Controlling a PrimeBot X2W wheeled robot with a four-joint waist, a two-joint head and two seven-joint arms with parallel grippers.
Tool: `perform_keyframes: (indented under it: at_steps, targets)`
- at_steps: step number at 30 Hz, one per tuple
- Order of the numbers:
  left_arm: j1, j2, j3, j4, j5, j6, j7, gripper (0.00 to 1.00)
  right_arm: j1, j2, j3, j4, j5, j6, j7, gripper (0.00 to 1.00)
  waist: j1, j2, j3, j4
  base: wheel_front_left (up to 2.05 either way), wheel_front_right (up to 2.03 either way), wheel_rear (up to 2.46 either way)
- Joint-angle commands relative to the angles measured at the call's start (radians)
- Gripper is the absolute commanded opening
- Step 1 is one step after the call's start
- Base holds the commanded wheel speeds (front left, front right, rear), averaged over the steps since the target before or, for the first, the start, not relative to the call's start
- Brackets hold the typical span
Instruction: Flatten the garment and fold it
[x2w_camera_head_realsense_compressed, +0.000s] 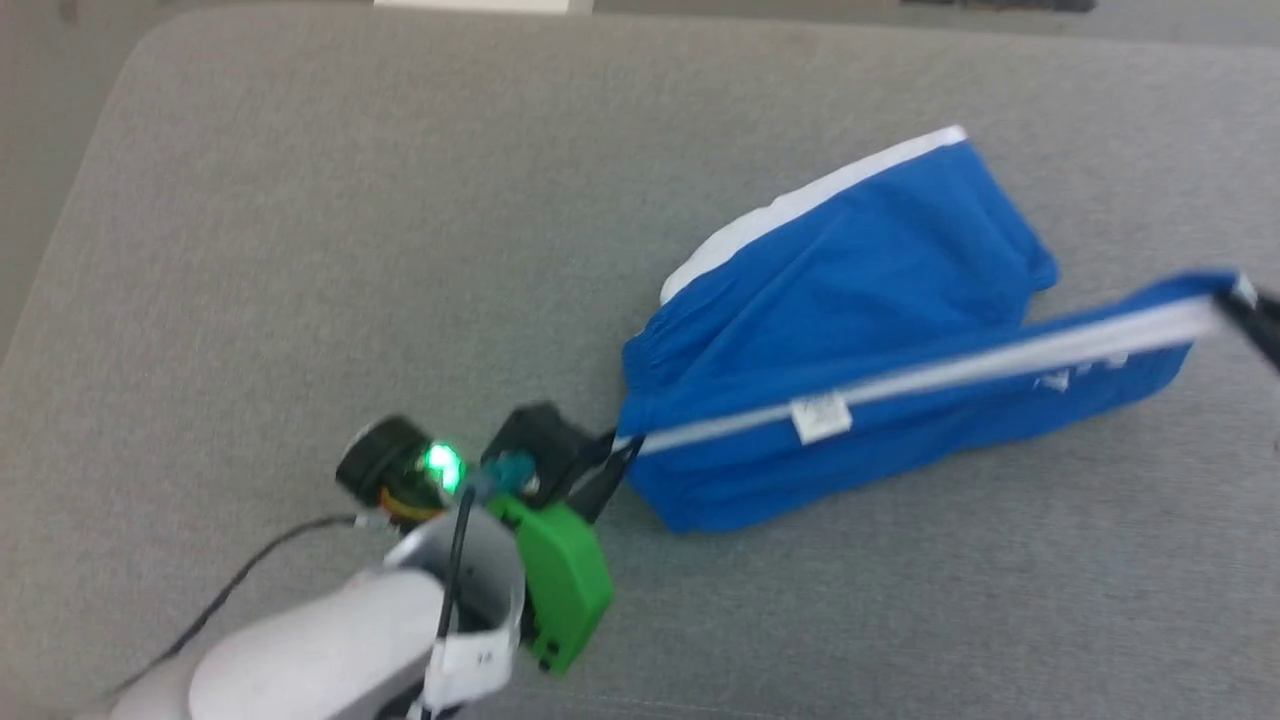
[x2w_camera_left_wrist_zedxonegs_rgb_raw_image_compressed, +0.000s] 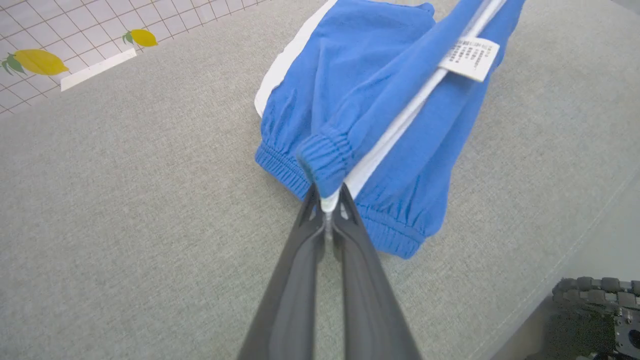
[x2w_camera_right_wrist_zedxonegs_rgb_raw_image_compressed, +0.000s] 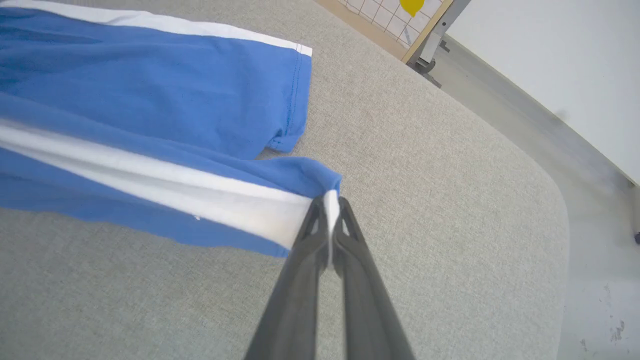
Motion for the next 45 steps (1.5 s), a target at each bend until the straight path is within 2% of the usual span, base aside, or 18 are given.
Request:
perform_keyframes:
  at_steps: [1,7,12,17,24,25,26,27,29,30,31,32,38,45]
  targets:
    - [-0.034,-0.009,0.011,0.004,-0.005,-0.008,0.009,0.0,-0.054,-0.008,0.013,0.015,-0.006,-0.009,0.017,0.0,0.0001,0.0,0.092,0.072,0.0,0.0,0.0]
    - [-0.142,-0.065,0.035,0.064,0.0,-0.046,0.041,0.0,-0.293,0.002,0.106,0.138,-0.003,-0.009,0.101,0.0,0.0001,0.0,0.182,0.119,0.0,0.0,0.0]
    - [-0.204,-0.114,0.058,0.139,-0.002,-0.067,0.033,0.0,-0.472,0.011,0.192,0.26,-0.026,-0.009,0.122,0.0,0.0001,0.0,0.243,0.153,0.0,0.0,0.0]
    - [-0.238,-0.16,0.067,0.209,0.002,-0.085,0.007,0.0,-0.59,0.018,0.269,0.362,-0.049,-0.009,0.097,0.0,0.0001,0.0,0.283,0.18,0.0,0.0,0.0]
    - [-0.257,-0.222,0.07,0.291,0.005,-0.099,-0.032,0.0,-0.67,0.016,0.361,0.477,-0.081,-0.009,0.011,0.01,0.0001,0.0,0.296,0.198,0.0,0.0,0.0]
    - [-0.258,-0.229,0.069,0.303,0.005,-0.101,-0.037,0.0,-0.677,0.019,0.37,0.493,-0.08,-0.009,-0.006,0.19,0.0001,0.0,0.295,0.197,0.0,0.0,0.0]
    - [-0.257,-0.234,0.068,0.313,0.004,-0.102,-0.041,0.0,-0.681,0.022,0.377,0.503,-0.079,-0.009,-0.024,0.47,0.0001,0.0,0.293,0.196,0.0,0.0,0.0]
    - [-0.255,-0.239,0.067,0.324,0.003,-0.105,-0.046,0.0,-0.685,0.028,0.381,0.519,-0.075,-0.009,-0.047,1.0,0.0001,0.0,0.289,0.194,0.0,0.0,0.0]
    - [-0.25,-0.246,0.063,0.345,0.001,-0.11,-0.054,0.0,-0.688,0.042,0.387,0.548,-0.06,-0.009,-0.086,1.0,0.0001,0.0,0.278,0.188,0.0,0.0,0.0]
    - [-0.247,-0.248,0.062,0.353,0.001,-0.112,-0.058,0.1,-0.689,0.047,0.389,0.561,-0.054,-0.009,-0.104,1.0,0.0001,0.0,0.272,0.185,0.0,0.0,0.0]
    - [-0.243,-0.249,0.062,0.363,0.002,-0.112,-0.067,0.84,-0.688,0.053,0.395,0.573,-0.05,-0.009,-0.126,1.0,0.0001,0.0,0.261,0.181,0.0,0.0,0.0]
    - [-0.239,-0.251,0.061,0.371,0.002,-0.112,-0.073,1.0,-0.687,0.057,0.402,0.58,-0.046,-0.009,-0.144,1.0,0.0001,0.0,0.251,0.177,0.0,0.0,0.0]
    - [-0.208,-0.236,0.078,0.397,-0.006,-0.106,-0.128,1.0,-0.657,0.073,0.443,0.605,0.009,-0.009,-0.289,1.0,0.0001,0.0,0.146,0.15,0.0,0.0,0.0]
    - [-0.141,-0.175,0.133,0.374,-0.03,-0.074,-0.225,1.0,-0.568,0.064,0.464,0.598,0.073,-0.009,-0.494,1.0,0.0001,0.0,-0.005,0.125,0.0,0.0,0.0]
